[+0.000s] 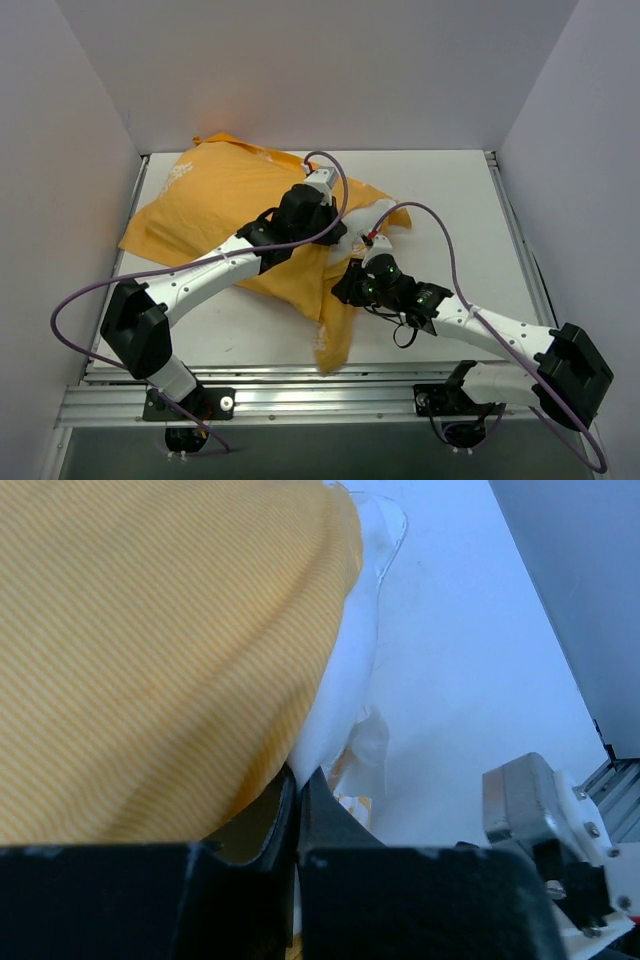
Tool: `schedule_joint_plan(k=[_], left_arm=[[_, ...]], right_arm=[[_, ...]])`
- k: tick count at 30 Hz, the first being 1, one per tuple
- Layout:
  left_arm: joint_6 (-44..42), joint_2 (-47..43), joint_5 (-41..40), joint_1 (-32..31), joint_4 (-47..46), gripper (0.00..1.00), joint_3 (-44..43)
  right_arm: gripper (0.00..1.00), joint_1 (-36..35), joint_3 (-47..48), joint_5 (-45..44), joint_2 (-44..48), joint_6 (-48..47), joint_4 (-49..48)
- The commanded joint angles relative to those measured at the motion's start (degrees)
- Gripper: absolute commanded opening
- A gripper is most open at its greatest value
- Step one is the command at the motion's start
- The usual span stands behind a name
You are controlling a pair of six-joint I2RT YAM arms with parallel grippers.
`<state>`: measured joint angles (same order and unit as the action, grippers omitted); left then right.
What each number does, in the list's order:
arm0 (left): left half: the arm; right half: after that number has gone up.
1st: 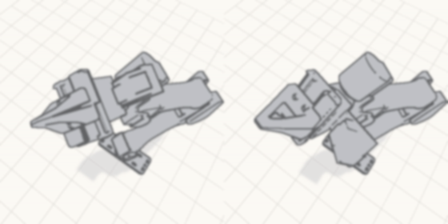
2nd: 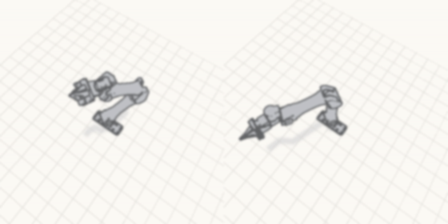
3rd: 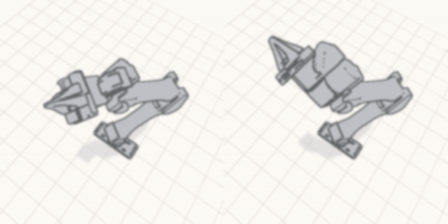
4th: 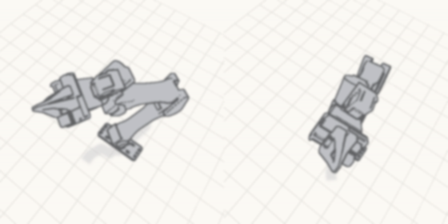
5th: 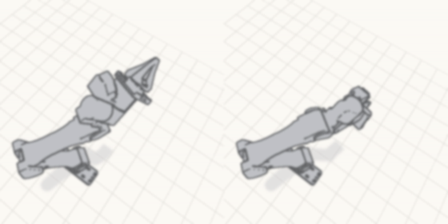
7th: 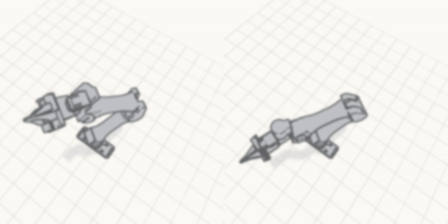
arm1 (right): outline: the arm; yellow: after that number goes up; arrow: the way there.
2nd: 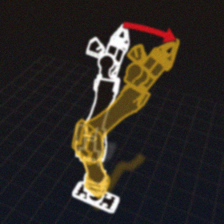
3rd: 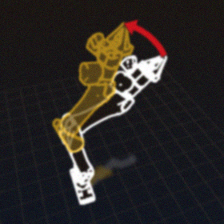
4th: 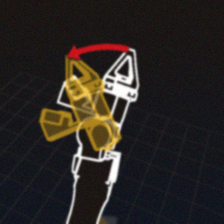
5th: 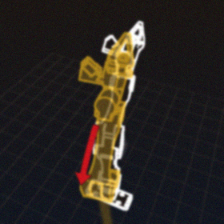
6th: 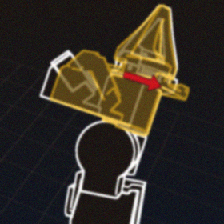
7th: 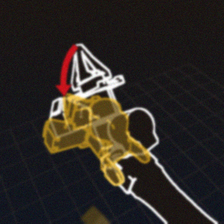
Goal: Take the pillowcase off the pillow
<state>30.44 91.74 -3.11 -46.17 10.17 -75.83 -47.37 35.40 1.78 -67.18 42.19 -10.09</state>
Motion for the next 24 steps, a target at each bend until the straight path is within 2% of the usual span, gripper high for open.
schedule_joint_plan(k=[1, 6, 17, 21, 24], left_arm=[[-0.8, -2.0, -3.2, 3.2, -5.3, 0.02, -6.8], [-1.3, -1.7, -5.6, 6.2, -4.2, 0.02, -11.3], [1.1, 0.7, -10.1, 11.9, -4.8, 0.02, -17.8], [2.3, 1.7, -10.1, 12.5, -5.3, 0.02, -17.6], [2.5, 1.9, -10.1, 12.7, -6.2, 0.02, -16.9]], right_arm=[[0.1, -1.0, -2.3, -1.6, 2.9, -1.1, 3.8], [0.0, -1.1, -2.5, -1.4, 6.7, -3.0, 9.0], [0.0, -1.6, -5.6, 2.3, 13.7, -2.0, 18.9], [0.02, -1.6, -6.2, 3.0, 16.1, -1.9, 22.4], [0.0, -1.7, -7.4, 4.2, 17.2, -1.4, 24.1]])
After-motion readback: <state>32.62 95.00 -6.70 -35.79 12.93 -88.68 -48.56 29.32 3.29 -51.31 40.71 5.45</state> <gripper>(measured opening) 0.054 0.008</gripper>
